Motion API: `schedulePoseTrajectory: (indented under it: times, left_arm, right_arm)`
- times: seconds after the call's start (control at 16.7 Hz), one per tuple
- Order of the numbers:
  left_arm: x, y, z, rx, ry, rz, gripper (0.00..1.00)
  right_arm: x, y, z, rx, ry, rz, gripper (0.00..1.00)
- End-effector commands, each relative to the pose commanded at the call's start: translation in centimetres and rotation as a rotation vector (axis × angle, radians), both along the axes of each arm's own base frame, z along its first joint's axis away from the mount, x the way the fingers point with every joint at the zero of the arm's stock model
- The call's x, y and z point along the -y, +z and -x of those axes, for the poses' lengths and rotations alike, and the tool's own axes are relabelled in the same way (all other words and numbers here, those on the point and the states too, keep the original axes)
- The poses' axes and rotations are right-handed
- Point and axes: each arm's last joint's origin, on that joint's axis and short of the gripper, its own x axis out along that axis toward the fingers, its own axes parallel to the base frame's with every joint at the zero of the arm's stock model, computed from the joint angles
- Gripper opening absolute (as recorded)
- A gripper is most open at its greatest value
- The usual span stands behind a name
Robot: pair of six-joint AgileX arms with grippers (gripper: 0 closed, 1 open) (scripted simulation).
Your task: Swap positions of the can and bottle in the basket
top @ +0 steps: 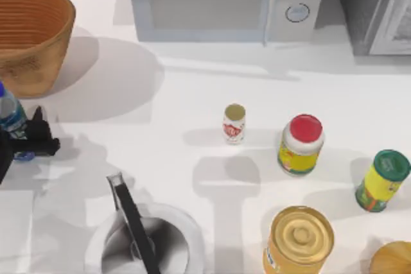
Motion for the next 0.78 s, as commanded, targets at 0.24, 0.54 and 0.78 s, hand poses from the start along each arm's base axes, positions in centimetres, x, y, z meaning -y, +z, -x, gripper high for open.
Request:
schedulePoseTrajectory:
  times: [0.24,0.54,0.78]
  left_arm:
    - [0.0,0.0,0.0,0.0,0.0,0.0,0.32]
    - [0.0,0.0,0.0,0.0,0.0,0.0,0.0]
    - [0.0,0.0,0.0,0.0,0.0,0.0,0.0]
  right_arm:
    - [0.0,0.0,0.0,0.0,0.0,0.0,1.0]
    - [0.0,0.0,0.0,0.0,0.0,0.0,1.0]
    - [0.0,0.0,0.0,0.0,0.0,0.0,1.0]
